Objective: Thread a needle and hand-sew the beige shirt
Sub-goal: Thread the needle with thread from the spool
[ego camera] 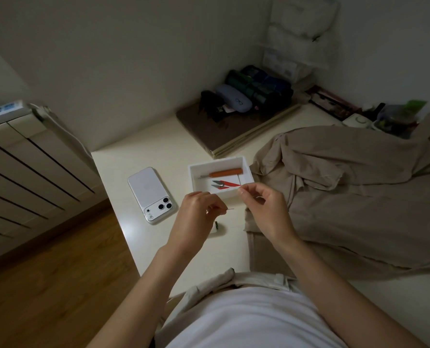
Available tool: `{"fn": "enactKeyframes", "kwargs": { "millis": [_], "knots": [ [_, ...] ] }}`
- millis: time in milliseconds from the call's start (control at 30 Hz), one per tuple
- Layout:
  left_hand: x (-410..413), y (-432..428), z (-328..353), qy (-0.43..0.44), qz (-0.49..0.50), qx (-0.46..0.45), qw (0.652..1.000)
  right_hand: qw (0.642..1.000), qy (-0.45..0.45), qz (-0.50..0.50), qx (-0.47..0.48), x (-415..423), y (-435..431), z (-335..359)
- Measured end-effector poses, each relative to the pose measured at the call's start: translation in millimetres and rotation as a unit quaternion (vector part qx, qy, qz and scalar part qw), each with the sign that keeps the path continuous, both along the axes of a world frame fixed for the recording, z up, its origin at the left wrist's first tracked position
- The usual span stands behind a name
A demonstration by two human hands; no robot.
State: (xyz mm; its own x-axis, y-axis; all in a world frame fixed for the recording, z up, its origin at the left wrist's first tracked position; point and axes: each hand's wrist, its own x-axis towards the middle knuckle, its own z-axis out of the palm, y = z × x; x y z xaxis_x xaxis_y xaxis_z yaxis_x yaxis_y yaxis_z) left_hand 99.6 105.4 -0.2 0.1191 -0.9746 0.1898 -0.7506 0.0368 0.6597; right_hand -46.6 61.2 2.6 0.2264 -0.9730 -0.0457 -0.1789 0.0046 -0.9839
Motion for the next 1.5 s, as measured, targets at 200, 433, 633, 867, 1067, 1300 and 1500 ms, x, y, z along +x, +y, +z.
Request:
{"fn": "enactKeyframes", "kwargs": {
  "millis": [200,433,633,867,1067,1300,1500],
  "knots": [
    [-1,4,-3,0.088,0.032,0.044,0.995,0.999,-0.024,-0.016,0.026,-1,-1,1],
    [-8,4,11,0.329,0.069,0.091,0.937,0.998,-0.033,0.015,0.054,-1,1,1],
    [-15,4,19,0.379,0.014,0.08,0.922,0.993,-0.061,0.061,0.085,-2,2,10],
    [-16,3,16,0.322,0.006,0.045,0.946,0.982,-0.073,0.07,0.157,-8,0,22],
    [-25,0,16,0.263,-0.001,-0.035,0.964,0.974,-0.083,0.056,0.203,-17,-4,28],
    [-35,-13,13,0.148,-0.011,-0.047,0.988,0.971,-0.085,0.002,0.222,-28,3,31],
    [-36,-8,12,0.189,-0.036,0.002,0.981,0.986,-0.038,-0.032,0.159,-30,20,31]
  ]
}}
